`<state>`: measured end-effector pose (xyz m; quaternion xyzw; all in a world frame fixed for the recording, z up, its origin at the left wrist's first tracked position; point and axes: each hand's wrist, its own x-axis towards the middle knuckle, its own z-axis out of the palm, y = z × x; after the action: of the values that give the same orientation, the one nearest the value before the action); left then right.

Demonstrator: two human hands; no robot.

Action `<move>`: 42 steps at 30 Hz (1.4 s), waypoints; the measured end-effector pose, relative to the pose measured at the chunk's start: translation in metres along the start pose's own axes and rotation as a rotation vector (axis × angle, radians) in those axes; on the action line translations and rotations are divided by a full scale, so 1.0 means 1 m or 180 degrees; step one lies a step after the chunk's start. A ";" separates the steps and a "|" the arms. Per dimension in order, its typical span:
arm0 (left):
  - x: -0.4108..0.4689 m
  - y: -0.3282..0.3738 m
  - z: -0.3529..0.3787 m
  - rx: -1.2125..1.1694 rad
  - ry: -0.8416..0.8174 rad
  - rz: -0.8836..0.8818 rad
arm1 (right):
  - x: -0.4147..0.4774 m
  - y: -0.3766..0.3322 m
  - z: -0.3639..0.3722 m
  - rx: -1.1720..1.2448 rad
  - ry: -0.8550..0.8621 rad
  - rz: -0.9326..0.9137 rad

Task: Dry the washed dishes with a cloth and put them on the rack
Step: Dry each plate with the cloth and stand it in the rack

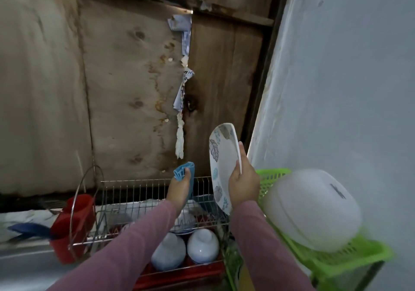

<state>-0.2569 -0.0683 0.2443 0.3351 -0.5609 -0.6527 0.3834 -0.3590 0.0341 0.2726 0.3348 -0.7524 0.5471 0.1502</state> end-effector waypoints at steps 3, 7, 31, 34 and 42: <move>0.001 -0.005 0.007 0.0011 0.0116 -0.0103 | 0.004 0.008 0.003 -0.0012 -0.0170 0.0213; 0.001 -0.010 0.015 0.0019 0.0124 -0.0160 | 0.014 0.006 0.000 -0.0124 -0.0430 0.0244; -0.084 0.000 -0.067 -0.0130 0.0564 0.0265 | -0.101 -0.041 0.009 0.0806 -0.1561 -0.0417; -0.109 -0.004 -0.100 -0.0155 0.0744 0.0284 | -0.129 -0.056 0.019 0.1032 -0.1959 0.0042; -0.203 -0.022 -0.225 -0.0207 0.0929 0.0271 | -0.231 -0.108 0.057 0.1592 -0.2297 0.0698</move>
<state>0.0336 0.0044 0.1907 0.3897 -0.4915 -0.5981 0.4988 -0.1099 0.0404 0.1931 0.4484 -0.6323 0.5729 -0.2662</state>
